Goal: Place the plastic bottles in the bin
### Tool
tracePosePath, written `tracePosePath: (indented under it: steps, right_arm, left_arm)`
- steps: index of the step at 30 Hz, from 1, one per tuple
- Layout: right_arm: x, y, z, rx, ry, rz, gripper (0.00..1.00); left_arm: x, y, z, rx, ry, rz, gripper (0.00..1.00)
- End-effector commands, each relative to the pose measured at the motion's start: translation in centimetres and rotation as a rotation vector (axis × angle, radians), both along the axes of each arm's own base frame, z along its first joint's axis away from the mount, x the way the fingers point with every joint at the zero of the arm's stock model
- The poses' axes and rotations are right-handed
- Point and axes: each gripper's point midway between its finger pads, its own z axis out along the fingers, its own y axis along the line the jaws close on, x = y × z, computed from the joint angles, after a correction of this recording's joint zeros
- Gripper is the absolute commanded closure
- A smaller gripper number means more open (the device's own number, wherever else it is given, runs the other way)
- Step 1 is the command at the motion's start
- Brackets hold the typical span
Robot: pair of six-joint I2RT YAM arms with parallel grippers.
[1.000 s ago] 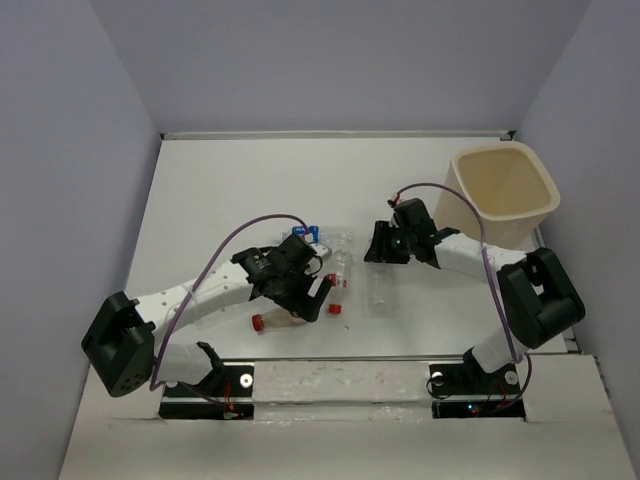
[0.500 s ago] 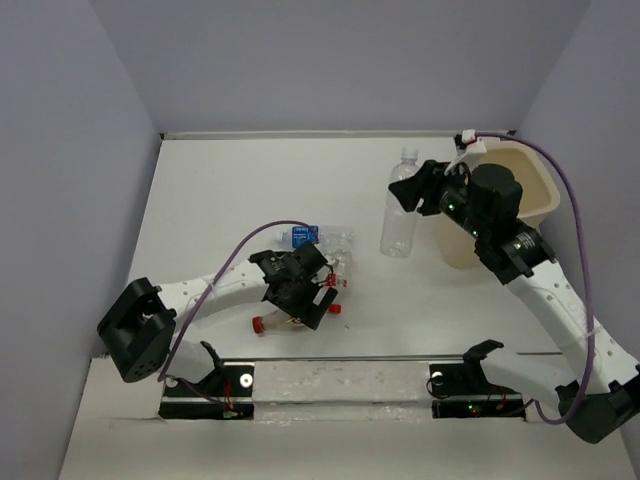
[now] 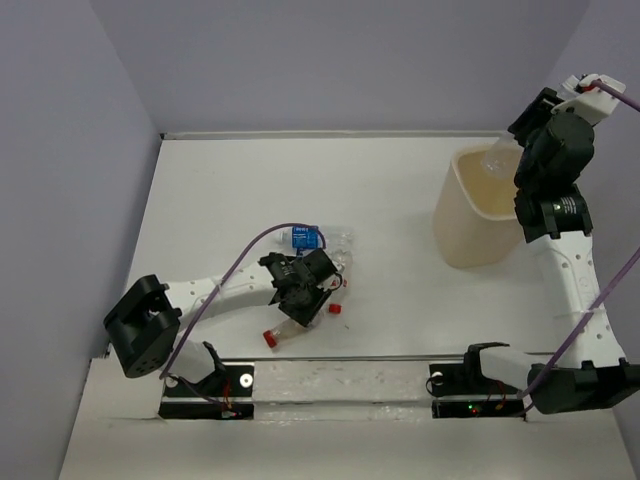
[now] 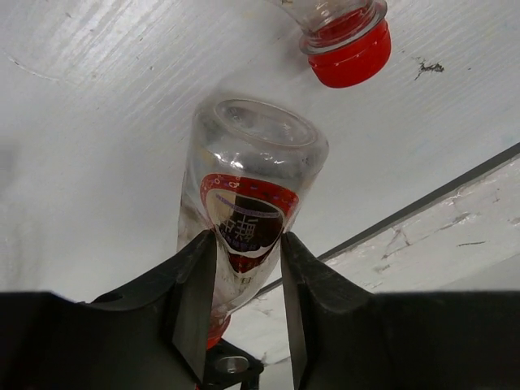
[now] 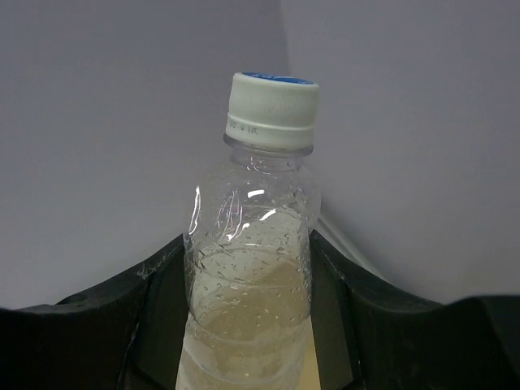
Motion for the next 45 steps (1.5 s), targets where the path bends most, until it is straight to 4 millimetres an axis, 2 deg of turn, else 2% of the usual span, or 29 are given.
tracePosePath:
  steps: [1, 5, 7, 10, 11, 12, 13, 14, 15, 17, 18, 19, 20, 21, 24, 26, 29, 31, 32, 34, 35, 36, 38, 39, 40, 41, 42, 43, 45]
  right_arm:
    - [-0.2, -5.1, -1.8, 0.0, -0.018, -0.17, 0.69]
    - [0.7, -5.8, -4.7, -0.009, 0.035, -0.199, 0.69]
    - [1.1, -5.7, -6.6, -0.007, 0.07, -0.176, 0.68]
    - [1.1, -5.0, -8.2, 0.008, 0.088, -0.133, 0.41]
    - [1.1, -4.5, -9.0, 0.006, 0.101, -0.104, 0.21]
    - [1.0, -4.2, -9.3, 0.012, 0.104, -0.086, 0.14]
    - [0.8, -3.9, -10.0, 0.014, 0.135, -0.072, 0.08]
    - [0.7, -3.6, -10.1, 0.015, 0.145, -0.051, 0.07]
    - [0.2, -3.4, -9.8, 0.029, 0.142, -0.039, 0.05]
    - [-0.4, -2.4, -9.4, 0.05, 0.156, 0.015, 0.04]
    - [-1.2, -1.9, -9.1, 0.056, 0.163, 0.041, 0.04]
    - [-1.7, -1.5, -8.6, 0.066, 0.155, 0.065, 0.05]
    - [-2.1, -0.5, -8.1, 0.09, 0.137, 0.116, 0.14]
    - [-2.8, 0.1, -7.6, 0.101, 0.123, 0.146, 0.19]
    - [-5.4, 1.8, -5.8, 0.118, 0.055, 0.244, 0.36]
    - [-6.5, 2.5, -5.5, 0.122, 0.051, 0.281, 0.43]
    - [-6.9, 5.1, -8.4, 0.151, 0.148, 0.42, 0.45]
    - [-7.7, 8.0, -9.9, 0.191, 0.174, 0.576, 0.52]
    - [-8.3, 10.1, -12.0, 0.222, 0.222, 0.697, 0.58]
    - [-9.0, 12.6, -13.4, 0.266, 0.25, 0.832, 0.61]
    - [-9.6, 14.4, -15.4, 0.281, 0.302, 0.912, 0.61]
    - [-9.8, 15.1, -16.4, 0.27, 0.327, 0.931, 0.61]
    - [-10.4, 16.7, -19.2, 0.237, 0.405, 0.956, 0.61]
    - [-10.3, 17.1, -20.5, 0.217, 0.448, 0.964, 0.6]
    - [-10.3, 17.6, -21.2, 0.21, 0.474, 0.975, 0.58]
    - [-10.6, 18.5, -22.0, 0.195, 0.504, 1.002, 0.52]
    - [-10.4, 18.8, -22.5, 0.191, 0.526, 0.999, 0.48]
    - [-9.9, 19.1, -23.4, 0.189, 0.557, 0.994, 0.38]
    - [-9.3, 19.3, -24.2, 0.176, 0.581, 0.977, 0.3]
  left_arm:
    - [1.1, -0.2, 2.4, -0.018, -0.075, 0.023, 0.63]
    - [2.0, -1.8, 5.6, -0.098, -0.125, 0.028, 0.64]
    - [2.8, -3.1, 8.3, -0.167, -0.166, 0.029, 0.67]
    - [4.0, -5.3, 12.6, -0.28, -0.226, 0.028, 0.68]
    - [4.4, -5.8, 13.6, -0.307, -0.243, 0.024, 0.67]
    - [4.9, -6.8, 15.9, -0.359, -0.272, 0.022, 0.67]
    - [5.2, -7.3, 16.8, -0.381, -0.284, 0.019, 0.67]
    - [5.6, -7.8, 18.0, -0.407, -0.3, 0.016, 0.68]
    - [6.2, -8.9, 20.7, -0.471, -0.341, 0.012, 0.67]
    - [6.8, -10.7, 23.2, -0.544, -0.365, -0.005, 0.67]
    - [6.8, -12.0, 26.5, -0.628, -0.386, -0.035, 0.67]
    - [7.1, -13.0, 27.3, -0.651, -0.385, -0.044, 0.67]
    - [7.3, -13.9, 29.0, -0.701, -0.398, -0.062, 0.67]
    - [7.5, -14.7, 32.1, -0.768, -0.438, -0.075, 0.67]
    - [9.0, -17.2, 35.2, -0.842, -0.485, -0.084, 0.68]
    - [9.5, -17.8, 35.2, -0.829, -0.485, -0.083, 0.68]
    - [10.4, -17.0, 31.4, -0.698, -0.463, -0.048, 0.72]
    - [10.2, -16.2, 27.9, -0.625, -0.436, -0.036, 0.73]
    - [10.1, -16.0, 26.8, -0.61, -0.424, -0.031, 0.73]
    - [9.6, -14.8, 24.0, -0.56, -0.397, -0.016, 0.72]
    - [9.3, -14.4, 23.0, -0.547, -0.386, -0.017, 0.71]
    - [8.5, -14.0, 20.7, -0.522, -0.352, -0.048, 0.68]
    - [6.6, -13.5, 19.4, -0.528, -0.302, -0.114, 0.57]
    - [5.5, -12.6, 17.1, -0.485, -0.263, -0.148, 0.43]
    - [5.0, -12.1, 15.9, -0.458, -0.249, -0.158, 0.35]
    - [4.1, -11.7, 14.8, -0.427, -0.232, -0.178, 0.23]
    - [3.3, -10.8, 13.1, -0.388, -0.21, -0.194, 0.17]
    - [2.9, -10.4, 12.4, -0.369, -0.205, -0.204, 0.11]
    - [2.2, -10.0, 11.4, -0.356, -0.203, -0.228, 0.01]
